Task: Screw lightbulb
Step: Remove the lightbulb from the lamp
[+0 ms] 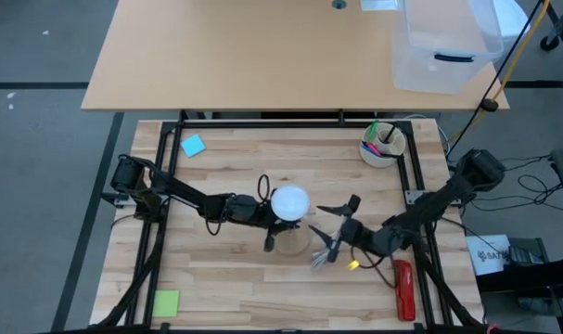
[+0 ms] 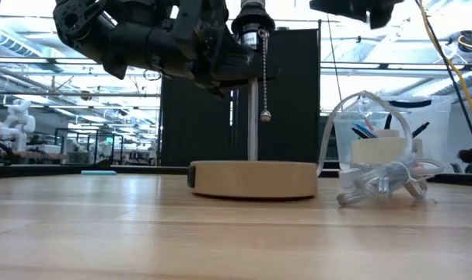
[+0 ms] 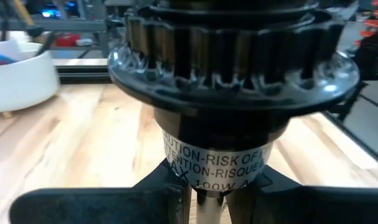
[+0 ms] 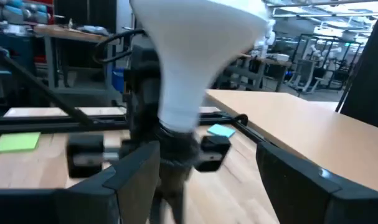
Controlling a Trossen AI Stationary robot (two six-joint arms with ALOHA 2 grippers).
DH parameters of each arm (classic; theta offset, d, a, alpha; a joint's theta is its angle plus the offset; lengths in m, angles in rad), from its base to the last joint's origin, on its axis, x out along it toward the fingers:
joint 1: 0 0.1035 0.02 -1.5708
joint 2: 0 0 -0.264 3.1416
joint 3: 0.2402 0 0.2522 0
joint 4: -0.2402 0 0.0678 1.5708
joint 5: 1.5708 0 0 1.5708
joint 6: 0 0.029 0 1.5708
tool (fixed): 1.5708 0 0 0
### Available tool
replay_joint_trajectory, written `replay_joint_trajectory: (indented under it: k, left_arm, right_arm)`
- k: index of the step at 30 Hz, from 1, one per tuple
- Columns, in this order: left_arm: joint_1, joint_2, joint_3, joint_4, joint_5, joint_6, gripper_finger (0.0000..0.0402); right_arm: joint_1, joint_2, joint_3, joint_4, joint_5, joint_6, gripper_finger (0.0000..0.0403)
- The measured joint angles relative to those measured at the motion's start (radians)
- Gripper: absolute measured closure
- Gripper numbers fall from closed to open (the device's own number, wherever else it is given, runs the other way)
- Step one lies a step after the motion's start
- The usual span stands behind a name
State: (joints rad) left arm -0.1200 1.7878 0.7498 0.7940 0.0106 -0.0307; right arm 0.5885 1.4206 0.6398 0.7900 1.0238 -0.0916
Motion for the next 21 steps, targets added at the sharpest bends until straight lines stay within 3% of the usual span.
replay_joint_trajectory:
  k: [5, 14, 21]
  left_arm:
    - [0.000, 0.000, 0.000, 0.000, -0.055, 0.000, 0.0338]
    - [-0.001, 0.000, 0.000, 0.000, -0.142, -0.004, 0.0338]
    - [-0.001, 0.000, -0.001, 0.000, -0.169, -0.010, 0.0338]
  right_arm:
    - [-0.025, 0.100, 0.107, 0.008, 0.010, 0.027, 0.0142]
    - [-0.059, 0.299, 0.284, 0.027, 0.204, 0.043, 0.0142]
    - [-0.090, 0.367, 0.352, 0.073, 0.224, 0.039, 0.0142]
